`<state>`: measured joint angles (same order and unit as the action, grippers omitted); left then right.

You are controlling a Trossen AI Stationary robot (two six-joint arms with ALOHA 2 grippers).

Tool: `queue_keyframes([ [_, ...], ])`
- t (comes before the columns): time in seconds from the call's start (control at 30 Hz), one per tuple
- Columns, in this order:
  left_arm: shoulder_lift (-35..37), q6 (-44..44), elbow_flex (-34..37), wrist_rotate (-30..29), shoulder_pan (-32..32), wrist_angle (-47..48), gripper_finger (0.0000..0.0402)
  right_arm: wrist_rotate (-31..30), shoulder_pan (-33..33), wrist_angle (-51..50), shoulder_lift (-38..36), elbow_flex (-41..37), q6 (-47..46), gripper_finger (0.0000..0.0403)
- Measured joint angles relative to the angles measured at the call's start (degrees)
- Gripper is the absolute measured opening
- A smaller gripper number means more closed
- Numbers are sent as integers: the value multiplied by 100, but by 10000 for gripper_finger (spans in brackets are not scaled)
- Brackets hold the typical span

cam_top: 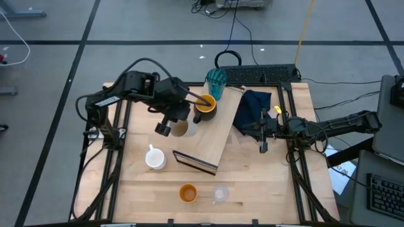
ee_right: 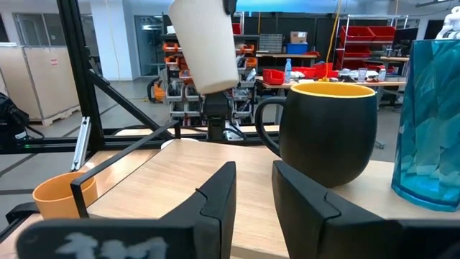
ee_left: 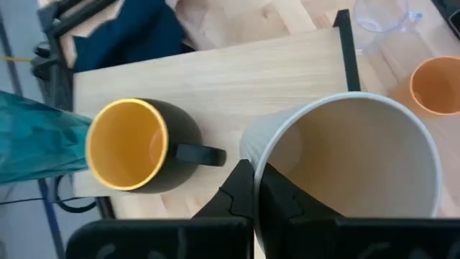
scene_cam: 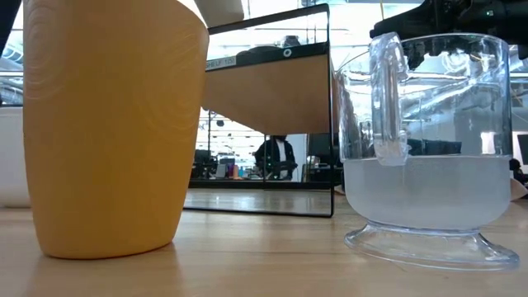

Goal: Stack small to large cups/mugs on shelf
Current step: Put the gray cup on the shelf

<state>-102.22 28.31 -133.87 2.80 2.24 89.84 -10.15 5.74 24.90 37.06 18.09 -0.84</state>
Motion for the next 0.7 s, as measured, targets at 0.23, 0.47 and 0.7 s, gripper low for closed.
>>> queue_keyframes([
  [0.23,-161,-54,4,333,4,-28,0,0,0,-123,-1,0,0,84],
  [0.47,-456,-115,16,459,14,14,0,0,1,-170,0,0,0,84],
  [0.7,-742,-30,16,700,135,15,0,0,2,-170,0,0,0,84],
])
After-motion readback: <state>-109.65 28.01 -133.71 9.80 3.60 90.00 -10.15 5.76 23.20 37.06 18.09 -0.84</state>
